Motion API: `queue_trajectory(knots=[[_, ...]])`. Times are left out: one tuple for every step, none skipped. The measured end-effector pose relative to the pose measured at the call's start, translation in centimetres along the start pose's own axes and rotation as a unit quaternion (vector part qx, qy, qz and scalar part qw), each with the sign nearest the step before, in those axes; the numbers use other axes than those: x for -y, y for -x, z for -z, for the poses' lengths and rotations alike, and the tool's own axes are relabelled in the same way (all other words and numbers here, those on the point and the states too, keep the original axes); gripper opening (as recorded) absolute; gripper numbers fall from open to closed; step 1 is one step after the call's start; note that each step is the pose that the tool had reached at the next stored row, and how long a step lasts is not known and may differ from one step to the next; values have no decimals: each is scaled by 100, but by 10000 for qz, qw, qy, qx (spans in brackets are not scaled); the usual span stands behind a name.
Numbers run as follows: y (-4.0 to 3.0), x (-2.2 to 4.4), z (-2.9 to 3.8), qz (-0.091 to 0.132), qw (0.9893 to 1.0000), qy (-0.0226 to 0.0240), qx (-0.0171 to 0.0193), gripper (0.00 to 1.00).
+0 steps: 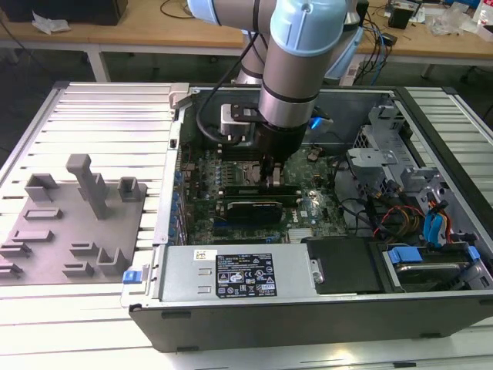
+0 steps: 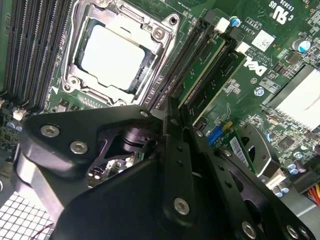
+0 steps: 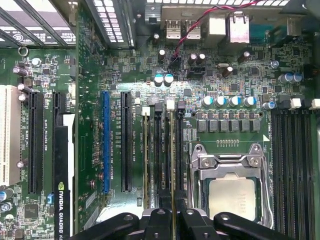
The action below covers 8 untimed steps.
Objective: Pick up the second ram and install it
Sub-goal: 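Insert the second ram into the second slot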
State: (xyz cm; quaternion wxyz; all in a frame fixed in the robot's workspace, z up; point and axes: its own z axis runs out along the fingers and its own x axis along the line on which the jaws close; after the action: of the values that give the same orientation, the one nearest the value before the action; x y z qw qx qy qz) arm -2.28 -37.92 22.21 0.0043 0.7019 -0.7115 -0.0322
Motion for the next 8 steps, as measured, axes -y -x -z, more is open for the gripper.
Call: queue_trajectory(knots=[[0,0,-1,0,10000,0,0,13],[0,0,-3,0,10000,-1,1,13],[0,0,-4,0,10000,-1,1,13],[2,3,-8,2,10000,-6,6,13],[1,3,-8,2,10000,-2,4,15],[8,-8,164,1,10000,-1,2,21],[32,-17,328,0,10000,-1,-16,21],[45,-24,455,-1,10000,-1,-49,11]])
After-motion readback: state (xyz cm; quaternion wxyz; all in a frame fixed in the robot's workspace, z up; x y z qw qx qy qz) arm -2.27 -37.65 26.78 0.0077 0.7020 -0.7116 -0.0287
